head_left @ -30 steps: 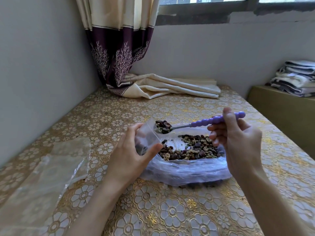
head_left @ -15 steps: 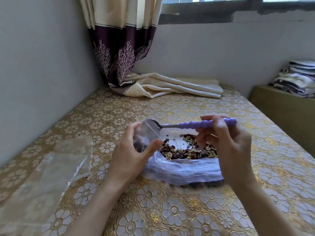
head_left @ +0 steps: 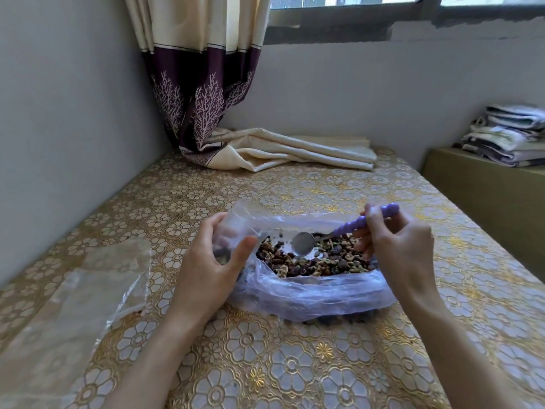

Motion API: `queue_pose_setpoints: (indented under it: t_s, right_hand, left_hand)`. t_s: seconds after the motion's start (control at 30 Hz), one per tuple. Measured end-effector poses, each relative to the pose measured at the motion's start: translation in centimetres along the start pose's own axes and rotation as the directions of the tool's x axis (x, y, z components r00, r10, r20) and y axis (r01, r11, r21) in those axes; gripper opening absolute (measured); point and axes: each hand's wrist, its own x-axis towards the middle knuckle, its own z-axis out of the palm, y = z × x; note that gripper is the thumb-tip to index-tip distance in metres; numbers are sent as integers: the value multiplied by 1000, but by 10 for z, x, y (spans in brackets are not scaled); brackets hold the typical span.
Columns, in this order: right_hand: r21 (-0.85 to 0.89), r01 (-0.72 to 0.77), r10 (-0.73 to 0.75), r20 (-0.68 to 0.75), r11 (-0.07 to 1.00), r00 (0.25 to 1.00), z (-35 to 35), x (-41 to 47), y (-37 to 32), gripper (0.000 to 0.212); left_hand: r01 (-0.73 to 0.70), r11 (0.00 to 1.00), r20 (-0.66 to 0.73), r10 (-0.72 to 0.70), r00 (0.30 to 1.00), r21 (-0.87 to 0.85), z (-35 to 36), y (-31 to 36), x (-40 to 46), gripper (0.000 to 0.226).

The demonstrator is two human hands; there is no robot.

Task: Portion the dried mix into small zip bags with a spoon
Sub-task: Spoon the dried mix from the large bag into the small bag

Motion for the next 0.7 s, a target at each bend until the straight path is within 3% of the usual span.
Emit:
queue_pose_setpoints:
  t_s: [0.13, 0.43, 0.7]
  right_hand:
    - [-61, -15, 19, 80, 998, 997, 2, -2, -1, 34]
    - [45, -163, 153, 179, 986, 972, -2, 4, 0, 33]
    - [67, -289, 250, 341, 955, 906, 12, -5, -1, 47]
  left_hand:
    - [-6, 1000, -3, 6, 1000, 18, 0, -1, 0, 79]
    - [-6, 1000, -19, 6, 1000, -2, -1, 3, 0, 91]
    - [-12, 1000, -45, 11, 999, -18, -1, 6, -1, 80]
